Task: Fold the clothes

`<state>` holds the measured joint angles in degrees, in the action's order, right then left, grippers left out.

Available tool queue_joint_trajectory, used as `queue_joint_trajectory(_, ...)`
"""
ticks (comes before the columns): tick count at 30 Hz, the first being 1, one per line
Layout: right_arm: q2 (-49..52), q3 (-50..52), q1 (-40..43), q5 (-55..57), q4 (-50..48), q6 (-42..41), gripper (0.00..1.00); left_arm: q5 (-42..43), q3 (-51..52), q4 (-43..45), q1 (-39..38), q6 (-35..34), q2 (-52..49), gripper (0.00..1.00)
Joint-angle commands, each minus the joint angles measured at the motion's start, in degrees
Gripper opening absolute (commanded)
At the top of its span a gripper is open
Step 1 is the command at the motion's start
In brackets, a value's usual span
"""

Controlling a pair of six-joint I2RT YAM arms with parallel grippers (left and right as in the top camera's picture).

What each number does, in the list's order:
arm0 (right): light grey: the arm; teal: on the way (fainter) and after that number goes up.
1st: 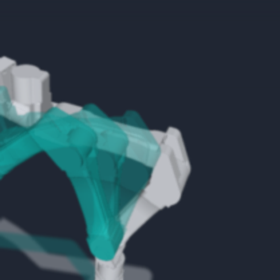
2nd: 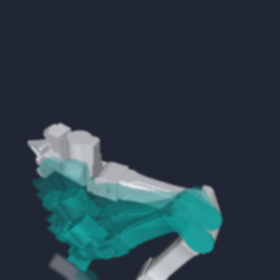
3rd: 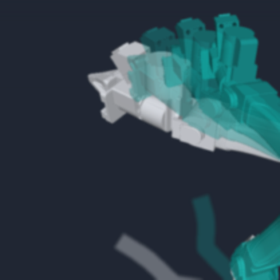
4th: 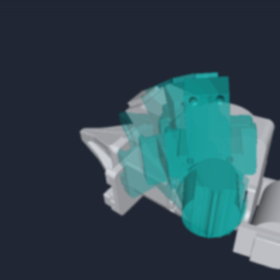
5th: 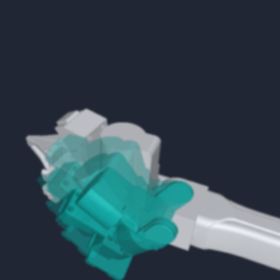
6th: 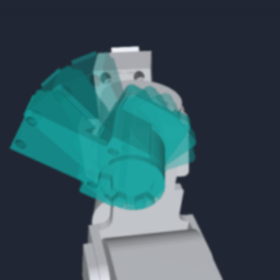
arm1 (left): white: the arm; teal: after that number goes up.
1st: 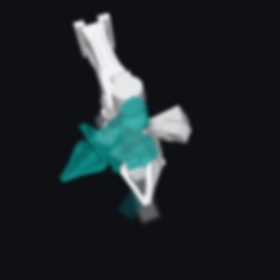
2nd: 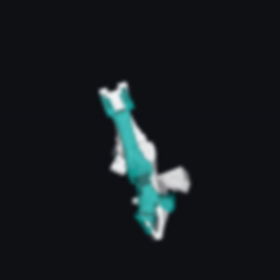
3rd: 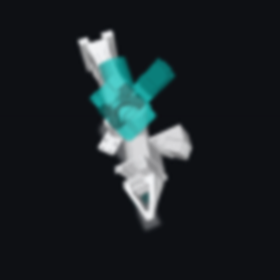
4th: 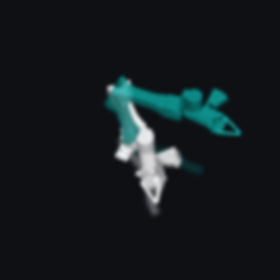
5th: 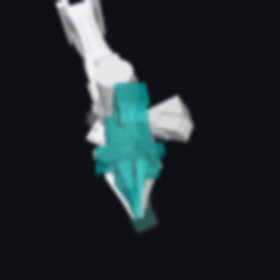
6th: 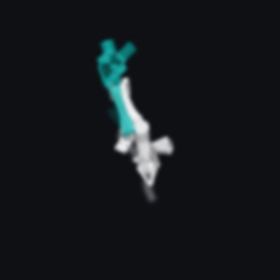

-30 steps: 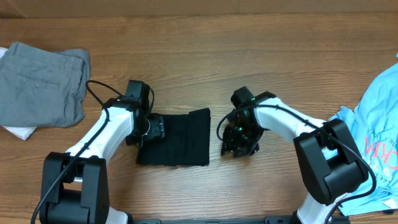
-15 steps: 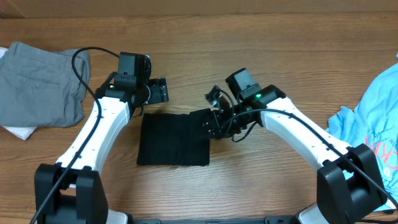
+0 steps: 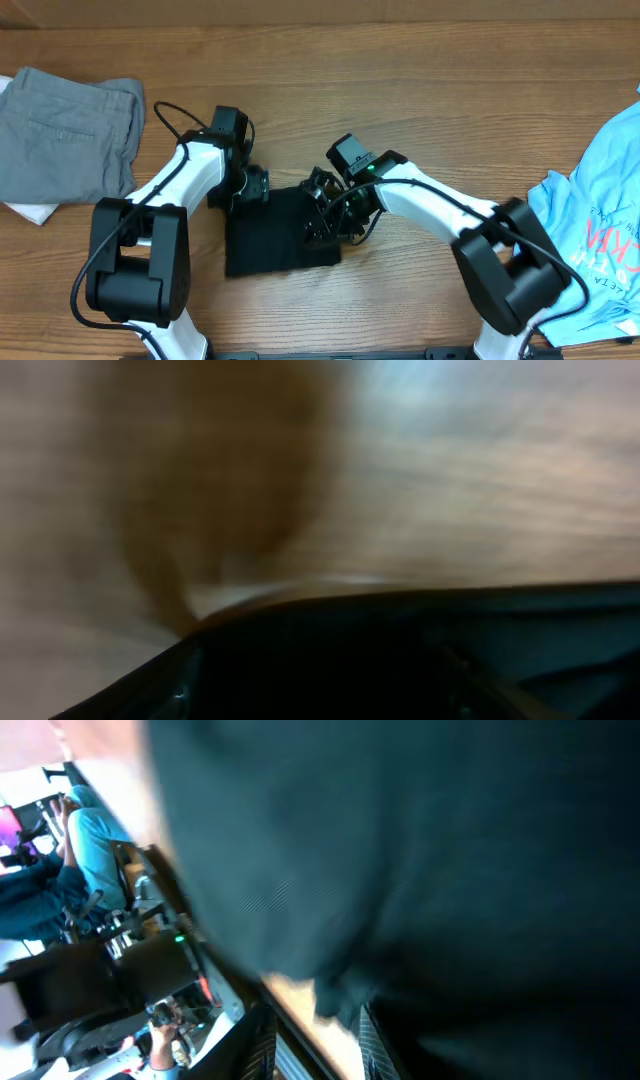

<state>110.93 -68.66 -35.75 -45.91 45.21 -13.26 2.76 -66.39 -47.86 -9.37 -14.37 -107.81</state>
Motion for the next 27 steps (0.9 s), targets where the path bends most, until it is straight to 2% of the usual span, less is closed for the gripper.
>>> queue_joint_trajectory(1, 2.40, 0.48, 1.01, 3.37, -0.11, -2.60, 0.30, -4.72, -0.24, -5.38, 0.11, 1.40, -1.16, 0.72)
queue_joint_trajectory(5, 3.23, 0.46, 3.10, 13.73, -0.37, -6.91, 0.30, -5.70, -0.20, -12.28, 0.15, -2.03, -1.16, 0.69)
queue_joint_trajectory(7, 3.23, 0.39, 5.18, 14.25, -1.88, -7.19, 0.30, -5.14, -0.04, -15.85, 0.13, -4.92, -1.16, 0.69)
queue_joint_trajectory(9, 3.23, 0.33, 7.23, 14.38, -3.43, -7.19, 0.30, -2.45, 0.20, -17.09, 0.13, -4.96, -1.16, 0.68)
queue_joint_trajectory(14, 3.19, -0.48, 11.91, 14.38, -6.25, -5.07, 0.30, 4.61, 0.35, -16.37, 0.13, -4.87, -1.14, 0.63)
queue_joint_trajectory(18, 2.80, -4.04, 14.23, 15.37, -0.15, 0.57, 0.34, 7.78, -0.11, -14.88, 0.35, -3.78, -0.57, 0.62)
queue_joint_trajectory(22, 0.02, -9.07, 16.17, 24.11, 8.94, 1.49, 0.36, 7.89, -1.44, -12.35, 0.50, -2.27, 2.71, 0.64)
queue_joint_trajectory(25, -3.89, -12.52, 17.64, 28.79, 13.33, 1.22, 0.36, 7.89, -2.58, -8.13, 0.55, -0.90, 6.75, 0.74)
queue_joint_trajectory(26, -5.25, -13.40, 18.10, 29.51, 14.25, 0.94, 0.37, 7.89, -2.80, -6.78, 0.57, -0.83, 7.89, 0.84)
queue_joint_trajectory(27, -6.67, -14.27, 18.62, 30.08, 15.08, 0.85, 0.39, 7.93, -2.91, -4.87, 0.63, -0.76, 9.03, 1.00)
